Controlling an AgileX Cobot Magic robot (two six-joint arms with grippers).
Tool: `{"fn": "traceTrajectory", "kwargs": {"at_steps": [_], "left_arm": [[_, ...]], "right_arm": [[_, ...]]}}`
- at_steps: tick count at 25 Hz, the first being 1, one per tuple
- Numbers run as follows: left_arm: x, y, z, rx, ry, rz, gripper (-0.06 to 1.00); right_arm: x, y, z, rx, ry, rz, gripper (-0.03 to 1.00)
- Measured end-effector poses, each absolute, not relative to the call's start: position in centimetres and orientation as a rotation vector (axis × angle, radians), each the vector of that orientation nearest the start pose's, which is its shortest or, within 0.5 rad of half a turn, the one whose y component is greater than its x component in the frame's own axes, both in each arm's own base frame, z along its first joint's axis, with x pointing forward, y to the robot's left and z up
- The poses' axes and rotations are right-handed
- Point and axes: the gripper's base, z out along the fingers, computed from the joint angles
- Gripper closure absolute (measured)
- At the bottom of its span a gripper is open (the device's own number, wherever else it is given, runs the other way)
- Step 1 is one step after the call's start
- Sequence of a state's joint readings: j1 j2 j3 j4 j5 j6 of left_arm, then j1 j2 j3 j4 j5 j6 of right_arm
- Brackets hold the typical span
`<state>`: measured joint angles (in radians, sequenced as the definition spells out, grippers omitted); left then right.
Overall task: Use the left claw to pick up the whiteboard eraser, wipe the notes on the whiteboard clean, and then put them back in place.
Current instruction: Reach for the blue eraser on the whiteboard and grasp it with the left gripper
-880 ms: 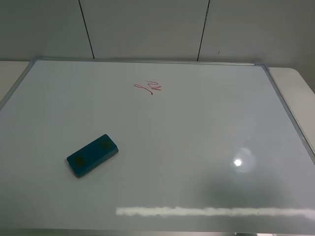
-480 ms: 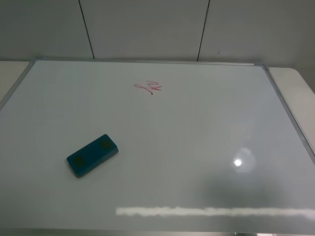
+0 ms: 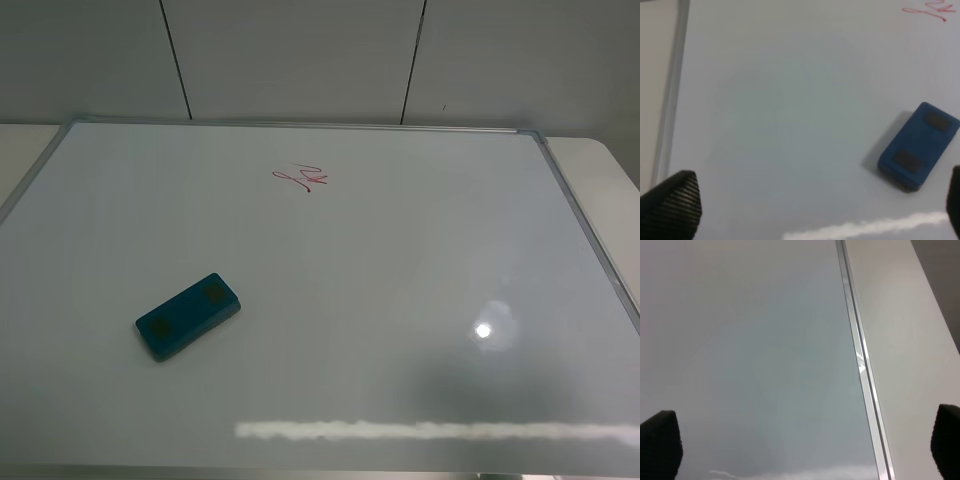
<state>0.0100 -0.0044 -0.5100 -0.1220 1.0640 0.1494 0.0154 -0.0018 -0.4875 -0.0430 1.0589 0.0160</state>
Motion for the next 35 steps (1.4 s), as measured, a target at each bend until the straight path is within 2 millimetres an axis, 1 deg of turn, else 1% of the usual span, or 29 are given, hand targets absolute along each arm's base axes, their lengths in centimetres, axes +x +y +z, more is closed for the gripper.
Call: {"fn": "traceTrajectory", "kwargs": {"at_steps": [4,7,10,15,19,22,25,28,32,35], "left_arm": [[-0.7,-1.0,28.0,0.148,2.024,-0.047,-0.05],[0.1,-1.0,28.6,0.148,2.067,-0.051,-0.05],[2.3,-1.0,29.2,0.147,2.201,-0.072,-0.05],[7.8,-1.6,29.0,0.141,2.470,-0.204,-0.05],[11.5,-2.2,28.1,0.270,2.585,-0.279,-0.05],[13.0,-2.5,27.3,0.395,2.602,-0.315,-0.05],[13.8,-3.0,26.8,0.521,2.602,-0.321,-0.05],[14.2,-4.1,26.2,0.656,2.609,-0.286,-0.05],[14.7,-6.2,25.3,0.798,2.612,-0.211,-0.05],[15.1,-7.9,24.4,0.865,2.623,-0.153,-0.05]], "right_arm": [[-0.4,-0.3,27.4,0.002,2.053,-0.032,-0.03],[-0.4,-0.3,27.4,0.002,2.053,-0.032,-0.03],[-0.4,-0.3,27.4,0.002,2.053,-0.032,-0.03],[-0.4,-0.3,27.4,0.002,2.053,-0.032,-0.03],[-0.4,-0.3,27.4,0.002,2.053,-0.032,-0.03],[-0.4,-0.3,27.4,0.002,2.053,-0.032,-0.03],[-0.4,-0.3,27.4,0.002,2.053,-0.032,-0.03],[-0.4,-0.3,27.4,0.002,2.053,-0.032,-0.03],[-0.4,-0.3,27.4,0.002,2.053,-0.032,-0.03],[-0.4,-0.3,27.4,0.002,2.053,-0.032,-0.03]]}}
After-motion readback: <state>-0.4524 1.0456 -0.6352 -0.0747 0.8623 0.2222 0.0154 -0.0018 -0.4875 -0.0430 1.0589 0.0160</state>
